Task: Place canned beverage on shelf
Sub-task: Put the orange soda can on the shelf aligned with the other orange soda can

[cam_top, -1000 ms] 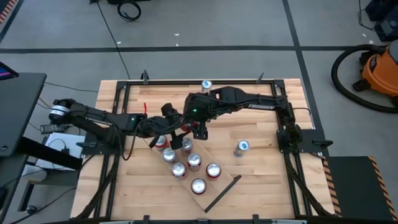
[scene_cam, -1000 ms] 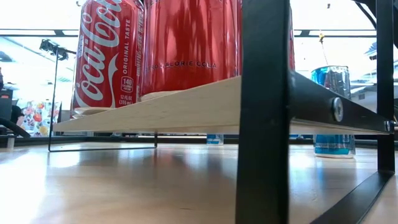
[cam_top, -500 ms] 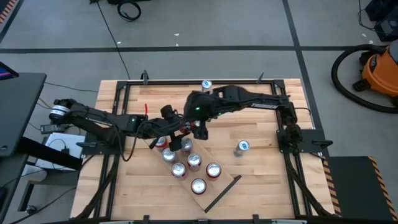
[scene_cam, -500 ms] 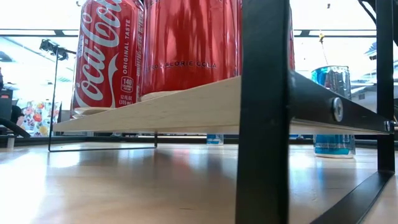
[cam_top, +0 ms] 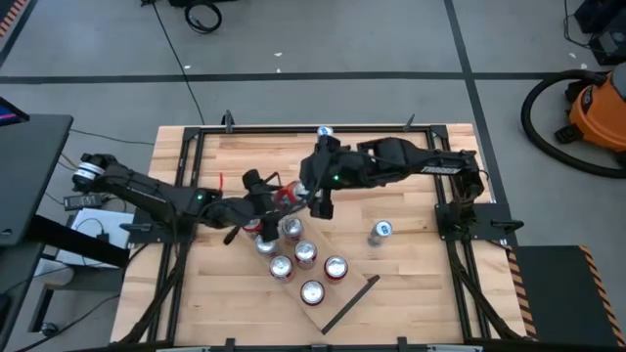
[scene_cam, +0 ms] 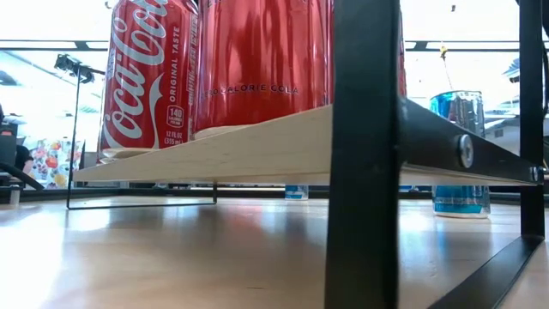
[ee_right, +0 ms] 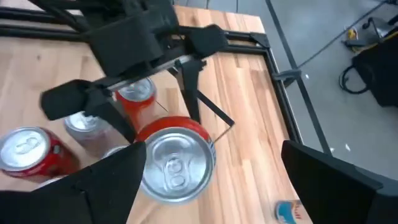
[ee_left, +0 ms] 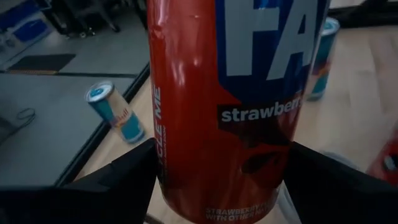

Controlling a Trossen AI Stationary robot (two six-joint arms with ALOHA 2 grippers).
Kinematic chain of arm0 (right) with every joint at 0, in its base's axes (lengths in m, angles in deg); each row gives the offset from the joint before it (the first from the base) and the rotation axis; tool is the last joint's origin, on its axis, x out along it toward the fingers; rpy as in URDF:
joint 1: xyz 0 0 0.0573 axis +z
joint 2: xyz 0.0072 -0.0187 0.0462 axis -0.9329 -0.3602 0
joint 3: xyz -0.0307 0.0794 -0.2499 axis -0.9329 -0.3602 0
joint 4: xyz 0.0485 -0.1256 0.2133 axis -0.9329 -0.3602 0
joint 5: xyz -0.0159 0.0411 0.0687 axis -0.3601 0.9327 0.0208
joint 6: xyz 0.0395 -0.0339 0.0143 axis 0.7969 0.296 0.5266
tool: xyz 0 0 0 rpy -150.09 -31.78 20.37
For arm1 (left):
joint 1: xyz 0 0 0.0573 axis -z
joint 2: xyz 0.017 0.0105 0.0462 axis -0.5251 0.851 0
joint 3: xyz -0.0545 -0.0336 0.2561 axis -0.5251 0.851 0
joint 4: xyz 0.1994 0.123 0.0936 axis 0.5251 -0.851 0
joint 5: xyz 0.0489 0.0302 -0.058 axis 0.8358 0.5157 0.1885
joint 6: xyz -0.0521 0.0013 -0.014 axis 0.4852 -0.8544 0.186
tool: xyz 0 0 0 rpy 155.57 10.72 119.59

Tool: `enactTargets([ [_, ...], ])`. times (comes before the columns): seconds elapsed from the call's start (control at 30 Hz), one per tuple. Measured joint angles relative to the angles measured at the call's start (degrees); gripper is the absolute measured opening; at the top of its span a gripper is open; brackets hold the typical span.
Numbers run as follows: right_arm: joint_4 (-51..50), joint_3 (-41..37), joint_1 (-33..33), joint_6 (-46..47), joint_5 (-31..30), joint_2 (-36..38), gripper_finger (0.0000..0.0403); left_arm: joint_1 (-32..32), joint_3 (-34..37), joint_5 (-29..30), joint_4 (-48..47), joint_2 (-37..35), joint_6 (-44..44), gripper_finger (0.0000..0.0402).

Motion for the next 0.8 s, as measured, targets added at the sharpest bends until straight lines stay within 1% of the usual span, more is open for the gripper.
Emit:
enactTargets([
  [0.1, 2.09, -1.09, 1.05, -0.26, -0.4, 0.25, 0.0383, 0.9, 2.51, -0.13, 2.38, -2.12, 0.15, 0.0304],
  [0.23, 2.51, -2.03, 2.41, -0.92, -2.89, -0.08, 0.0382, 1.62, 6.12, 0.34, 5.93, -5.62, 1.28, 0.0304],
  [0.47, 10.07, -7.29, 3.26, -3.07, -2.9, -0.06, 0.0382, 2.46, 10.53, 0.52, 11.86, -9.55, 1.46, 0.0304],
  [0.63, 16.78, -12.42, 3.19, -3.8, -4.33, 0.66, 0.0382, 2.74, 13.68, 1.41, 12.83, -11.63, 1.5, 0.0304],
  [0.67, 18.54, -13.52, 3.19, -3.89, -4.33, 1.12, 0.0382, 2.8, 14.26, 2.19, 13.65, -12.0, 1.5, 0.0304],
  [0.8, 23.59, -17.88, 2.86, -4.67, -4.39, 2.1, 0.0382, 2.93, 16.51, 2.06, 16.76, -13.09, 1.29, 0.0304],
])
